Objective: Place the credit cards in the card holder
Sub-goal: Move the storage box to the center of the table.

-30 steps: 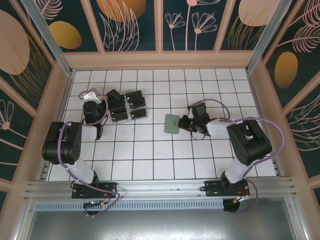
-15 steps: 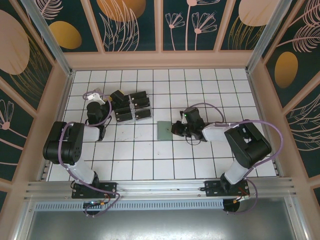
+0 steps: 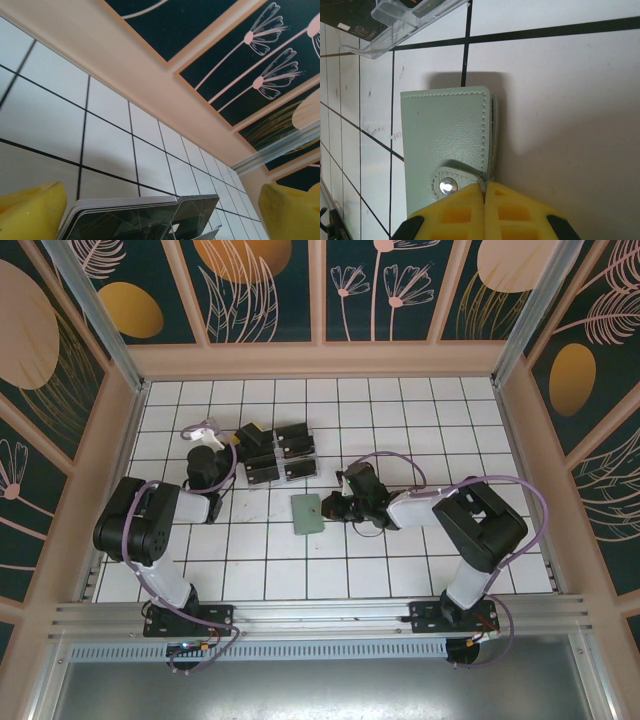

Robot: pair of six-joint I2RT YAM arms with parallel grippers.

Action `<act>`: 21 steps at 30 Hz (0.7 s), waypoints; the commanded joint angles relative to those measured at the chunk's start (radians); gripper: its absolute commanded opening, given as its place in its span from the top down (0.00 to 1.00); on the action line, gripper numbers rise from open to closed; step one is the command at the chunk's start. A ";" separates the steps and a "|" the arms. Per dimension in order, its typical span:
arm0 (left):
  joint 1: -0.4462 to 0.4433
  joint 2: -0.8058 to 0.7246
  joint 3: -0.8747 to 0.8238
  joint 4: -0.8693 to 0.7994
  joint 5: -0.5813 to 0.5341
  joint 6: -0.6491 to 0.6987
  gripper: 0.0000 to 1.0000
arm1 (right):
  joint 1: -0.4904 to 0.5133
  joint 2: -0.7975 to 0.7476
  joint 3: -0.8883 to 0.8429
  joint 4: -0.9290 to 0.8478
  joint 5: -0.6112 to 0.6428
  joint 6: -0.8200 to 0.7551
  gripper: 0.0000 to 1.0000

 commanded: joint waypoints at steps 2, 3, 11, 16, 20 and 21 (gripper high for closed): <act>-0.071 0.069 0.032 -0.044 -0.002 -0.040 0.01 | 0.007 0.011 0.025 0.004 0.019 0.005 1.00; -0.084 0.082 0.042 -0.045 -0.004 -0.042 0.01 | 0.007 0.010 0.026 0.000 0.024 0.003 1.00; -0.163 0.151 0.141 -0.055 -0.014 -0.054 0.01 | 0.006 -0.009 0.026 -0.032 0.055 -0.007 0.80; -0.199 0.189 0.197 -0.075 -0.013 -0.054 0.01 | -0.001 -0.041 0.022 -0.061 0.077 -0.017 0.64; -0.227 0.221 0.244 -0.090 -0.011 -0.055 0.02 | -0.010 -0.092 0.020 -0.107 0.113 -0.037 0.57; -0.233 0.228 0.255 -0.092 -0.012 -0.056 0.02 | -0.014 -0.101 0.017 -0.114 0.120 -0.039 0.56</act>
